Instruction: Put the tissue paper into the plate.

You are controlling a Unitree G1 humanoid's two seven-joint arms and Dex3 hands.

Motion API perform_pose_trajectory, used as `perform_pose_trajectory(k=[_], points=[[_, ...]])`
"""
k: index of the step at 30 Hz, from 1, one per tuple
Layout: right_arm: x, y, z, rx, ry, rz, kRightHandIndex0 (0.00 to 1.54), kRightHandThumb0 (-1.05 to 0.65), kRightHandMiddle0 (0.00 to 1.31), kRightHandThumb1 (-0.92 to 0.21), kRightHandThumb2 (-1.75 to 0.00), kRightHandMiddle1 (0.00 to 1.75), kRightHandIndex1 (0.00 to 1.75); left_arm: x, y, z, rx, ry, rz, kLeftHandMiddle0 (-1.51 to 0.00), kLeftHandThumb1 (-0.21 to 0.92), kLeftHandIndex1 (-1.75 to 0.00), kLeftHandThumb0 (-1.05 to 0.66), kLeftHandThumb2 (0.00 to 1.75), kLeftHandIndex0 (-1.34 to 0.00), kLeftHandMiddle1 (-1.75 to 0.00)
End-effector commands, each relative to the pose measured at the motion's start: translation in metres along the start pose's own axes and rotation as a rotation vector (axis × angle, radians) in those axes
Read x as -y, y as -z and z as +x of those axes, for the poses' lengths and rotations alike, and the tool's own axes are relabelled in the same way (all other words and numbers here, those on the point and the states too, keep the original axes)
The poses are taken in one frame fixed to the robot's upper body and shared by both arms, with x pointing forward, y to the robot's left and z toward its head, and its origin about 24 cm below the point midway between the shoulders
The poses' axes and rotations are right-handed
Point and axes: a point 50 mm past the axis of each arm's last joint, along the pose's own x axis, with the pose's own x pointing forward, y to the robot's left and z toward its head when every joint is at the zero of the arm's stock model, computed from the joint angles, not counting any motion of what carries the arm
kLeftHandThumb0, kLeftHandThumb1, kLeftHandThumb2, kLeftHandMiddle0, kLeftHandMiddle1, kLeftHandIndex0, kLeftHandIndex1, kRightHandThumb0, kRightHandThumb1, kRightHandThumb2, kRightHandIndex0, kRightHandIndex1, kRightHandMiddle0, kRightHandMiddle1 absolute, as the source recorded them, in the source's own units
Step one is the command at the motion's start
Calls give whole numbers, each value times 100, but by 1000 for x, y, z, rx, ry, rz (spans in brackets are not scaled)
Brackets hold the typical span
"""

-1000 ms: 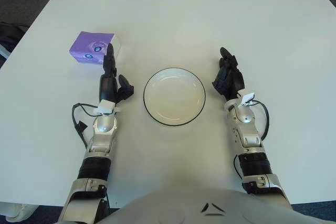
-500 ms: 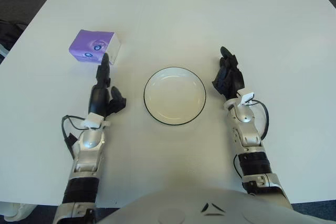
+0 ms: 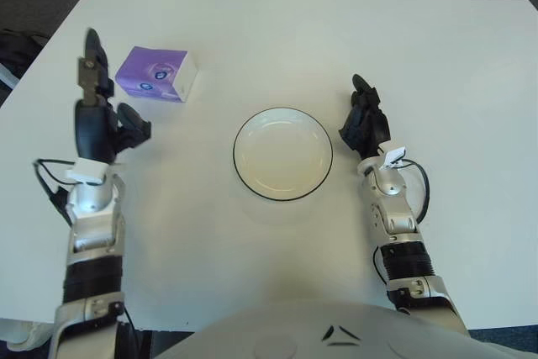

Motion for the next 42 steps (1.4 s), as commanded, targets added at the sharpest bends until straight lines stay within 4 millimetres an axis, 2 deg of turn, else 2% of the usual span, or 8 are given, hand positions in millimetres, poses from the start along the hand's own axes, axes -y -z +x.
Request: perform_pose_trajectory(k=[1, 4, 6, 8, 16, 20, 32, 42], points=[[4, 46, -23, -238, 15, -7, 15, -75, 0, -92, -101, 32, 0, -16, 0, -2, 57, -45, 128, 0, 92, 0, -105, 93, 0, 0], [4, 46, -23, -238, 15, -6, 15, -75, 0, -92, -101, 31, 0, -29, -2, -23, 72, -45, 161, 0, 92, 0, -105, 90, 0, 0], [4, 47, -22, -239, 14, -5, 15, -75, 0, -92, -101, 31, 0, -55, -6, -39, 53, 15, 222, 0, 92, 0, -105, 91, 0, 0], [3, 48, -22, -241, 14, -4, 15, -75, 0, -92, -101, 32, 0, -71, -11, -39, 29, 93, 298, 0, 92, 0, -105, 93, 0, 0], [1, 52, -21, -255, 14, -3, 14, -76, 0, -92, -100, 33, 0, -87, -23, 22, -16, 285, 604, 0, 92, 0, -104, 88, 0, 0], [1, 53, -20, -255, 13, -3, 13, -76, 0, -92, -100, 33, 0, -80, -32, 50, -2, 286, 707, 0, 92, 0, -104, 87, 0, 0], [-1, 56, -16, -268, 13, -6, 12, -78, 0, -92, -98, 32, 0, -65, -37, 87, 20, 338, 1197, 0, 92, 0, -105, 91, 0, 0], [-2, 57, -14, -273, 5, -6, 12, -80, 0, -92, -96, 32, 0, -54, -42, 112, 85, 441, 1283, 0, 92, 0, -105, 98, 0, 0]])
